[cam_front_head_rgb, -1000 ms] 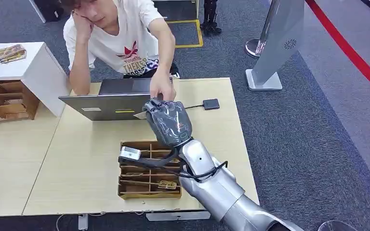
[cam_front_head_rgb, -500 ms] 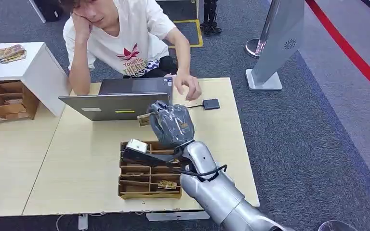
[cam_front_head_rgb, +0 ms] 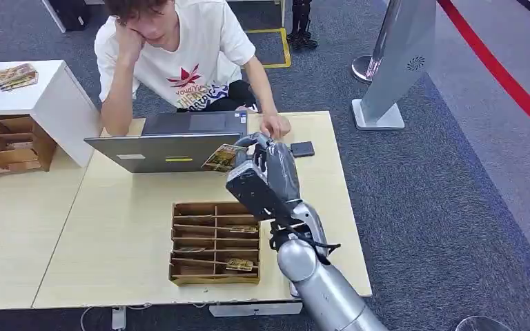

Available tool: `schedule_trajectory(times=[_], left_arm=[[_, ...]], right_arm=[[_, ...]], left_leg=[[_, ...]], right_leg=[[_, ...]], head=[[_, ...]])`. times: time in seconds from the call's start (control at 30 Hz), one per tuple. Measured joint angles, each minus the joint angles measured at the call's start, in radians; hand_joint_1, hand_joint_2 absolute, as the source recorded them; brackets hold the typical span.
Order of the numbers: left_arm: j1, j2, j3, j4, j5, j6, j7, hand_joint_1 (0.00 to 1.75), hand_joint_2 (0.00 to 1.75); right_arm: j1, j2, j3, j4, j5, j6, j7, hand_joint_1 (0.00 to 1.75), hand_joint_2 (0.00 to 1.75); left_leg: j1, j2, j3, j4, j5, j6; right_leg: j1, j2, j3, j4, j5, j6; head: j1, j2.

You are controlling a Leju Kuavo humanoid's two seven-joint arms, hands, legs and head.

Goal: Pass the card to the sensor for recognition and then transmit it.

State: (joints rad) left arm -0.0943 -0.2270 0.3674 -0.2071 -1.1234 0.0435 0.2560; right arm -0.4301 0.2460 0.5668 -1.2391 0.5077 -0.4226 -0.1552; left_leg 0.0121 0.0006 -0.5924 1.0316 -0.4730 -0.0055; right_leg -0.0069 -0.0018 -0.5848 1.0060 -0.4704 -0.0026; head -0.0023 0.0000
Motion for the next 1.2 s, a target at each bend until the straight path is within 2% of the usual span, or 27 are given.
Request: schedule_trajectory(times=[0.4,0.97,1.07,1.2], left_arm=[[0.022,0.006,0.002,0.0,0.052,0.03,-0.029,0.0,0.0],[0.023,0.006,0.003,0.0,0.064,0.036,-0.029,0.0,0.0],[0.038,0.011,0.029,0.0,0.094,0.054,-0.04,0.0,0.0],[0.039,0.014,0.032,0.0,0.1,0.056,-0.04,0.0,0.0]], right_arm=[[0.175,-0.095,-0.084,-0.183,-0.05,0.003,0.013,1.75,1.75],[0.207,-0.113,-0.1,-0.217,-0.051,0.006,0.024,1.75,1.75],[0.333,-0.156,-0.126,-0.238,-0.029,0.015,0.039,1.75,1.75],[0.369,-0.172,-0.143,-0.265,0.007,0.038,0.051,1.75,1.75]], left_leg=[[0.0,0.0,-0.001,0.0,-0.001,0.001],[0.0,0.0,0.0,0.0,-0.001,0.001],[-0.001,0.0,-0.001,0.0,-0.003,0.002],[-0.001,0.0,-0.001,0.0,-0.003,0.003]], right_leg=[[0.0,0.0,0.0,-0.001,-0.001,0.001],[0.0,0.0,0.0,-0.001,-0.001,0.001],[0.0,0.0,0.0,-0.002,-0.002,0.003],[0.0,0.0,0.0,-0.002,-0.002,0.003]], head=[[0.0,0.0],[0.0,0.0],[0.0,0.0],[0.0,0.0]])
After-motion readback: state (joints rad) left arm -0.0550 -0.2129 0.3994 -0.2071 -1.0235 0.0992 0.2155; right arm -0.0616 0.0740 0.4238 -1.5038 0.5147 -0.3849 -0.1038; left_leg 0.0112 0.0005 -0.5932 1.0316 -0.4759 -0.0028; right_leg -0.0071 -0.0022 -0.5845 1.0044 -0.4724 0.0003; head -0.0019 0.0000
